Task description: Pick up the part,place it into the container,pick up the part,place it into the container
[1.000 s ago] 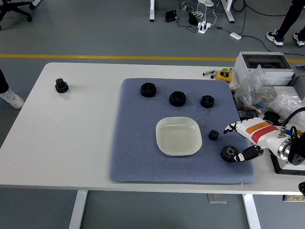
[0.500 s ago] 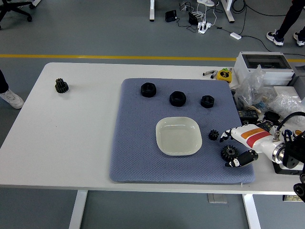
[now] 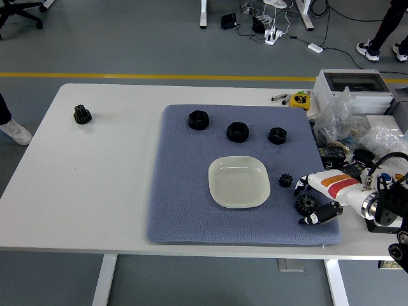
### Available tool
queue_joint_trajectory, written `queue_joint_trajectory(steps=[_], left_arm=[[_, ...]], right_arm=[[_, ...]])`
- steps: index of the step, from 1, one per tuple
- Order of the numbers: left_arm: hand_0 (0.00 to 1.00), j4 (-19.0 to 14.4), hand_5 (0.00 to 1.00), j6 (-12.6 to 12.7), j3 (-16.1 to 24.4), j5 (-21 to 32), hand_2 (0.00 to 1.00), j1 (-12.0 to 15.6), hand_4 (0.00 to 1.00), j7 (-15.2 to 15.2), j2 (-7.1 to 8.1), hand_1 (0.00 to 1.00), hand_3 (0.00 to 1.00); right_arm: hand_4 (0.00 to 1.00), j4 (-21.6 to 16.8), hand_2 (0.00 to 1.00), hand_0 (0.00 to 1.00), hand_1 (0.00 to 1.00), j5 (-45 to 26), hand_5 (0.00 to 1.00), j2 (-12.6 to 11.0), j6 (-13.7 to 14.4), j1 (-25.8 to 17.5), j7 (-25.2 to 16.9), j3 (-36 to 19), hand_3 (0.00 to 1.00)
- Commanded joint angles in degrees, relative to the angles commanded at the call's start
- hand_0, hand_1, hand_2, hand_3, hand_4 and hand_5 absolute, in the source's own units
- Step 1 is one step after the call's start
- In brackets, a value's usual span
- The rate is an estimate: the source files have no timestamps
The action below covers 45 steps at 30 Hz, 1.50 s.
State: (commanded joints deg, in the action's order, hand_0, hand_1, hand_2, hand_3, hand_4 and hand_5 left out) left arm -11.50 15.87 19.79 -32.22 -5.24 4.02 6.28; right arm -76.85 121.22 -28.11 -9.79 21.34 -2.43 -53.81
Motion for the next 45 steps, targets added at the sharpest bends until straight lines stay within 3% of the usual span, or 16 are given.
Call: queue_joint_trajectory(steps=[10,11,16,17,22,23,34,40,41,45], left_arm=[[0.656,-0.04,0.493,-0.05,0.18,-0.31,0.627,0.02,0.597,0.08,-0.03,0.675,0.555],[0.656,-0.05,0.494,-0.06,0.17,-0.3,0.627,-0.02,0.597,0.08,-0.04,0.675,0.555],[0.656,-0.06,0.494,-0.05,-0.08,0.01,0.627,-0.17,0.597,-0.03,0.01,0.675,0.555],[0.656,-0.06,0.494,-0.04,-0.12,0.05,0.627,-0.21,0.598,-0.04,0.0,0.675,0.555],[0.656,-0.04,0.494,0.01,-0.39,0.54,0.627,-0.32,0.598,-0.18,0.0,0.675,0.555],[0.656,-0.04,0.494,0.01,-0.42,0.56,0.627,-0.34,0.598,-0.19,-0.01,0.675,0.555],[0.656,-0.05,0.494,-0.01,-0.62,0.76,0.626,-0.46,0.597,-0.27,0.01,0.675,0.555],[0.657,-0.06,0.494,-0.03,-0.62,0.72,0.626,-0.49,0.597,-0.26,0.04,0.675,0.555],[0.656,-0.05,0.494,-0.03,-0.63,0.75,0.627,-0.49,0.598,-0.27,0.05,0.673,0.555],[0.656,-0.03,0.494,0.0,-0.62,0.75,0.627,-0.47,0.598,-0.28,0.04,0.673,0.555]], right_arm=[[0.964,1.1,0.644,0.52,0.622,0.03,0.331,-0.06,0.12,0.29,-0.19,0.12,0.576],[0.828,1.19,0.595,0.497,0.572,0.09,0.247,-0.07,0.12,0.34,-0.22,0.14,0.547],[0.828,1.5,0.595,0.497,0.572,0.61,0.247,-0.17,0.17,0.35,-0.4,0.18,0.547],[0.746,1.49,0.572,0.465,0.539,0.76,0.192,-0.19,0.15,0.33,-0.42,0.13,0.535],[0.746,1.44,0.572,0.465,0.539,0.98,0.192,-0.25,0.18,0.44,-0.71,0.15,0.535],[0.688,1.45,0.54,0.435,0.494,1.0,0.145,-0.24,0.21,0.46,-0.79,0.15,0.527],[0.65,0.91,0.521,0.434,0.47,1.45,0.112,-0.35,0.32,0.42,-1.3,0.03,0.525],[0.627,-0.67,0.506,0.405,0.453,1.17,0.094,-0.71,0.87,0.32,-1.22,-0.58,0.521],[0.606,-1.06,0.494,0.34,0.44,1.09,0.091,-0.77,0.97,0.33,-1.17,-0.72,0.518],[0.606,-2.7,0.494,0.34,0.44,0.97,0.091,-0.88,1.41,0.47,-0.88,-1.42,0.518]])
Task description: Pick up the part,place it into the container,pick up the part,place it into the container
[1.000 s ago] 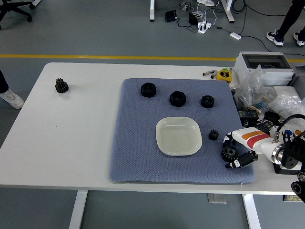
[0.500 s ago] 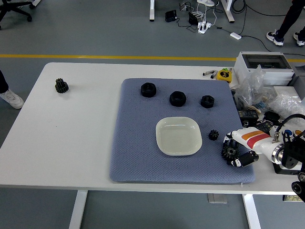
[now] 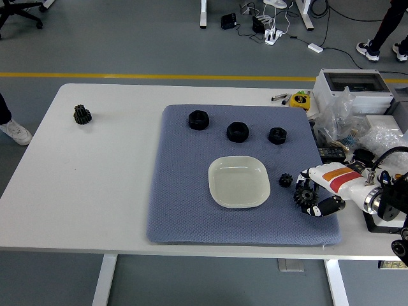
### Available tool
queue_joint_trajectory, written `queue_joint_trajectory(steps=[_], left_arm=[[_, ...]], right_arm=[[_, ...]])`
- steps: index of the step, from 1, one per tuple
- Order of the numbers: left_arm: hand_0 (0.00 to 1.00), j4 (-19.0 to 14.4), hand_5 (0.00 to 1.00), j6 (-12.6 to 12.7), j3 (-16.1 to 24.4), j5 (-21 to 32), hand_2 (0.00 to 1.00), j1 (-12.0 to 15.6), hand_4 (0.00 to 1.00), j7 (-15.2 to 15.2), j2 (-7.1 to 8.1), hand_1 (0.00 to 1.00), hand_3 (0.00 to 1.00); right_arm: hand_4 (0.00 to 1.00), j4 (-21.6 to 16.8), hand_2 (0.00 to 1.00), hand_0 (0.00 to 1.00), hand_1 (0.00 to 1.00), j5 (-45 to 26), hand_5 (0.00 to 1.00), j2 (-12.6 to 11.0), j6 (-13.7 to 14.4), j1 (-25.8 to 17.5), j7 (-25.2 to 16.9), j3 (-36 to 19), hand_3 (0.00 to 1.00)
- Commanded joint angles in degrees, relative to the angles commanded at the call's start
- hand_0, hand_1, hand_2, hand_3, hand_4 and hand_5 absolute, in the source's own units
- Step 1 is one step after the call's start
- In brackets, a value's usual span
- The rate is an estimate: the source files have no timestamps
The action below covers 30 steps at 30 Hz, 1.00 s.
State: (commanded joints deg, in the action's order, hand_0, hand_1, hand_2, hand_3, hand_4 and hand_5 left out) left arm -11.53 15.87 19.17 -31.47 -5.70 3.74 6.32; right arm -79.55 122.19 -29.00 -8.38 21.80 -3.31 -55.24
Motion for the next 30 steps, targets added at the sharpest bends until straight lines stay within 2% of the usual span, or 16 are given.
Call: queue_joint_trajectory(steps=[2,8,15,24,30], left_arm=[[0.657,0.01,0.495,-0.01,0.03,-0.02,0.626,0.01,0.598,0.01,0.02,0.674,0.555],[0.656,0.03,0.495,0.02,0.11,-0.03,0.626,0.04,0.598,0.02,0.11,0.673,0.555],[0.656,0.03,0.495,0.04,0.23,-0.17,0.626,0.06,0.598,0.11,0.24,0.673,0.555],[0.656,0.01,0.495,0.21,0.12,0.35,0.627,0.16,0.598,0.08,0.39,0.675,0.555],[0.657,-0.14,0.495,0.04,0.12,-0.06,0.628,0.2,0.598,0.29,0.57,0.676,0.556]], right_arm=[[0.584,-1.12,0.482,0.307,0.43,-0.08,0.091,-0.14,0.19,0.2,0.17,-0.37,0.511],[0.576,-3.54,0.481,0.305,0.429,-0.52,0.088,-0.56,0.49,2.39,0.45,0.7,0.512],[0.576,-4.18,0.481,0.307,0.425,-2.79,0.085,-0.33,-0.01,10.4,0.68,7.72,0.513],[0.581,0.03,0.482,0.308,0.423,-5.95,0.081,3.12,-0.38,21.26,0.54,19.61,0.515],[0.581,5.56,0.485,0.307,0.423,-5.78,0.092,7.41,2.23,24.54,1.26,24.4,0.519]])
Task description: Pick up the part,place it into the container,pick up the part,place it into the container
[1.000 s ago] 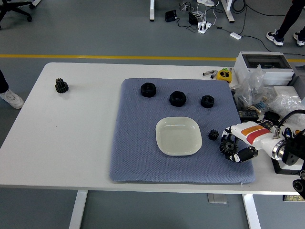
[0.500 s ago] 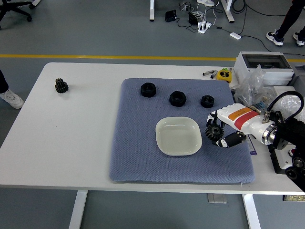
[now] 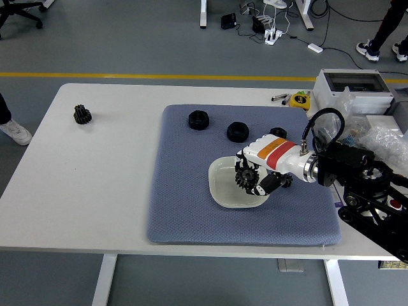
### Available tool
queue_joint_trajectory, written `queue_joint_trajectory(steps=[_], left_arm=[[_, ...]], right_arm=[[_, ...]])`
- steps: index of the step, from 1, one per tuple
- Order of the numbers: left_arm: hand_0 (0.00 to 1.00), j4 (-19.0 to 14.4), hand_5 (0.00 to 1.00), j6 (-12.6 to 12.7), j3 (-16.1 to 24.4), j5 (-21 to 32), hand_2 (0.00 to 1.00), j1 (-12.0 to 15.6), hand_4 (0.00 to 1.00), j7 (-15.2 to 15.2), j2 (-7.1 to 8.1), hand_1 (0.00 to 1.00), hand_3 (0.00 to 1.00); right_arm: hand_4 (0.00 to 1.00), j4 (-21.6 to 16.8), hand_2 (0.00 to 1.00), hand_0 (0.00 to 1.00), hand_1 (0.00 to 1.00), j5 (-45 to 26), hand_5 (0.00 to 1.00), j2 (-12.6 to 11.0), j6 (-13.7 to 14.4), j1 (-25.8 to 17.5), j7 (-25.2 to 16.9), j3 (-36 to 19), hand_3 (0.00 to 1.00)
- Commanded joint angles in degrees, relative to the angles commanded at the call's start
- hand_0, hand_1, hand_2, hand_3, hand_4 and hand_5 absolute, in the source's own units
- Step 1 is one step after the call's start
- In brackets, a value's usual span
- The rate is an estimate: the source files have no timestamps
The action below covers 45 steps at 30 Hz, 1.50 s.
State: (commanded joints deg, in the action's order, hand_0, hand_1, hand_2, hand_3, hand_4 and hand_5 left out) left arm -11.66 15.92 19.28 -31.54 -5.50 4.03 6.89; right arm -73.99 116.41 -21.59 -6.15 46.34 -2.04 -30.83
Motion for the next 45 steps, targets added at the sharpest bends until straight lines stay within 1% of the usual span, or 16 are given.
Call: queue_joint_trajectory(steps=[2,7,8,13,14,19,20,23,25,26,32,37,38,43,44,45], left_arm=[[0.657,0.01,0.495,0.01,0.27,-0.24,0.629,0.14,0.598,0.07,0.0,0.675,0.556],[0.657,-0.04,0.495,-0.09,0.73,-1.0,0.629,0.34,0.598,0.35,0.01,0.675,0.556],[0.657,-0.05,0.496,-0.12,0.8,-1.14,0.629,0.35,0.597,0.39,0.01,0.679,0.556],[0.657,-0.09,0.496,-0.18,1.19,-1.76,0.629,0.42,0.597,0.56,0.07,0.679,0.556],[0.658,-0.09,0.496,-0.19,1.24,-1.86,0.63,0.42,0.598,0.59,0.08,0.678,0.556],[0.658,-0.1,0.496,-0.22,1.54,-2.4,0.63,0.35,0.598,0.73,0.12,0.678,0.556],[0.658,-0.11,0.497,-0.22,1.51,-2.38,0.627,0.37,0.598,0.72,0.14,0.678,0.556],[0.658,-0.1,0.497,-0.23,1.64,-2.52,0.627,0.42,0.598,0.76,0.15,0.678,0.556],[0.658,-0.11,0.497,-0.23,1.65,-2.61,0.627,0.4,0.598,0.78,0.13,0.678,0.556],[0.658,-0.1,0.498,-0.23,1.65,-2.59,0.628,0.39,0.598,0.77,0.12,0.679,0.555],[0.659,-0.11,0.497,-0.25,1.59,-2.58,0.628,0.36,0.598,0.76,0.07,0.68,0.556],[0.659,-0.08,0.497,-0.22,1.39,-2.24,0.628,0.33,0.598,0.65,0.0,0.68,0.556],[0.659,-0.07,0.497,-0.2,1.32,-2.1,0.628,0.33,0.598,0.61,-0.01,0.68,0.556],[0.659,0.01,0.497,-0.12,1.11,-1.67,0.628,0.32,0.598,0.4,0.02,0.68,0.556],[0.658,0.01,0.498,-0.11,1.09,-1.65,0.627,0.31,0.598,0.39,0.01,0.681,0.555],[0.658,0.01,0.498,-0.12,1.05,-1.62,0.627,0.31,0.598,0.39,0.0,0.681,0.555]], right_arm=[[0.612,2.08,0.499,0.296,0.435,-0.65,0.128,1.33,0.52,0.9,0.08,1.5,0.523],[0.612,7.82,0.499,0.296,0.435,-1.94,0.128,4.57,2.04,3.45,-0.21,4.44,0.523],[0.672,8.76,0.511,0.298,0.445,-2.15,0.153,5.03,2.2,3.79,-0.27,4.67,0.524],[0.672,12.49,0.511,0.298,0.445,-2.67,0.153,7.19,1.93,5.55,-0.61,6.05,0.524],[0.873,12.91,0.578,0.291,0.485,-2.59,0.252,7.48,1.69,5.85,-0.77,6.36,0.601],[0.873,14.18,0.578,0.291,0.485,-1.27,0.252,8.33,-0.27,6.74,-1.3,7.52,0.601],[0.998,14.48,0.691,0.338,0.548,-0.94,0.316,8.39,-0.15,6.71,-1.69,7.83,0.793],[0.998,15.03,0.691,0.338,0.548,0.06,0.316,8.47,-0.49,6.58,-2.29,8.24,0.793],[0.998,15.37,0.691,0.338,0.548,0.83,0.316,8.44,-0.37,6.49,-2.64,8.33,0.793],[0.998,15.46,0.779,0.389,0.585,1.08,0.357,8.4,-0.22,6.46,-2.79,8.35,0.906],[0.998,14.85,0.794,0.394,0.59,2.29,0.366,7.66,1.04,6.08,-3.04,7.46,0.927],[0.998,12.25,0.794,0.394,0.59,2.95,0.366,5.54,0.38,4.91,-2.81,4.15,0.927],[0.998,11.76,0.774,0.395,0.588,3.1,0.375,5.03,0.27,4.71,-2.71,3.28,0.883],[0.998,9.36,0.774,0.395,0.588,3.8,0.375,1.47,-0.32,3.77,-2.52,-1.11,0.883],[0.998,9.04,0.735,0.427,0.591,3.74,0.365,0.77,-0.37,3.56,-2.56,-1.71,0.817],[0.998,8.86,0.735,0.427,0.591,3.67,0.365,0.33,-0.42,3.42,-2.6,-2.07,0.817]])
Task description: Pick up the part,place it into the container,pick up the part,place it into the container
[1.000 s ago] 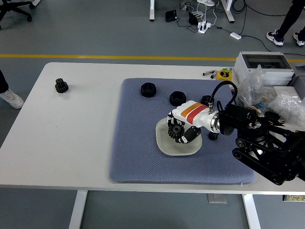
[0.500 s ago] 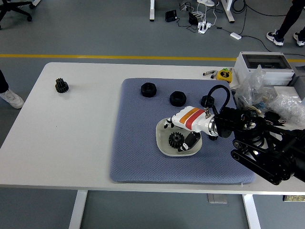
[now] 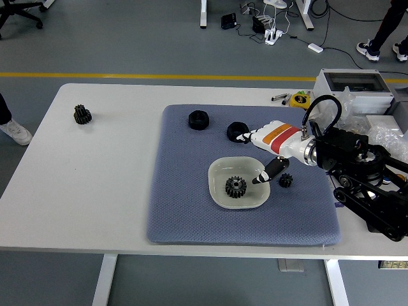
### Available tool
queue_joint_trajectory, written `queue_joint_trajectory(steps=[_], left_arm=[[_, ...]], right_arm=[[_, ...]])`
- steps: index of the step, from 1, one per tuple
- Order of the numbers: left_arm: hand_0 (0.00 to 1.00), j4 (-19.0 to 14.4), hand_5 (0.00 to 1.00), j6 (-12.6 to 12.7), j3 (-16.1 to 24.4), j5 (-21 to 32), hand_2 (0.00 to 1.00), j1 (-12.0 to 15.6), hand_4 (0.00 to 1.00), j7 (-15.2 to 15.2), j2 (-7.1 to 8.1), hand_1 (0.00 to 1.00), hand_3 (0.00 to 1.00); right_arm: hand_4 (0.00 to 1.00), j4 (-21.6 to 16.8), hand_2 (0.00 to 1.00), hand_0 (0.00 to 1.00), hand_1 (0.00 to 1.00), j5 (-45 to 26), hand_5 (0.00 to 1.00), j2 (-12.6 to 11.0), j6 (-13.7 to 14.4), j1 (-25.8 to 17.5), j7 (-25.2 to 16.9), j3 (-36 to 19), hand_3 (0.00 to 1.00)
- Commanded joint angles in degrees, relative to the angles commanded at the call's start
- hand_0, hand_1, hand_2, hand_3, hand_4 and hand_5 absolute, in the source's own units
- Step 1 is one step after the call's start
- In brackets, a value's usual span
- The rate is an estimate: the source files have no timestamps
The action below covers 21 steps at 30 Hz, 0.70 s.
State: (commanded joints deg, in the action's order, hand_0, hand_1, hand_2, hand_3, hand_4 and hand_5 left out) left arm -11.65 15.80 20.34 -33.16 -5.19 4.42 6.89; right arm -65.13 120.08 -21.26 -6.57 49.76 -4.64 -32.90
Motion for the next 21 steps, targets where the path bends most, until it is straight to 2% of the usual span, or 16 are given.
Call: queue_joint_trajectory(steps=[2,7,16,17,21], left_arm=[[0.658,0.0,0.498,-0.03,-0.06,0.09,0.627,0.01,0.598,-0.02,0.02,0.681,0.555],[0.657,0.03,0.498,-0.03,0.13,-0.08,0.627,0.12,0.598,0.04,-0.06,0.681,0.555],[0.657,-0.04,0.496,-0.06,-0.15,0.29,0.627,0.19,0.597,-0.03,-0.3,0.682,0.555],[0.657,-0.05,0.495,-0.06,-0.27,0.44,0.627,0.21,0.598,-0.08,-0.31,0.681,0.555],[0.657,-0.05,0.495,-0.05,-0.27,0.48,0.627,0.22,0.598,-0.08,-0.38,0.681,0.555]], right_arm=[[0.998,0.0,0.735,0.427,0.591,-0.29,0.365,-1.19,-0.16,-0.45,-0.13,-0.86,0.817],[0.998,1.64,0.703,0.42,0.585,-1.71,0.363,-2.14,0.16,-1.0,-0.37,-0.02,0.777],[0.998,6.12,0.684,0.411,0.573,-2.16,0.358,-1.49,1.81,-1.57,-0.05,2.86,0.764],[0.998,6.62,0.663,0.375,0.554,-2.31,0.353,-1.43,2.09,-1.64,0.02,3.03,0.669],[0.998,8.49,0.663,0.375,0.554,-3.04,0.353,-1.08,3.01,-1.85,0.22,3.48,0.669]])
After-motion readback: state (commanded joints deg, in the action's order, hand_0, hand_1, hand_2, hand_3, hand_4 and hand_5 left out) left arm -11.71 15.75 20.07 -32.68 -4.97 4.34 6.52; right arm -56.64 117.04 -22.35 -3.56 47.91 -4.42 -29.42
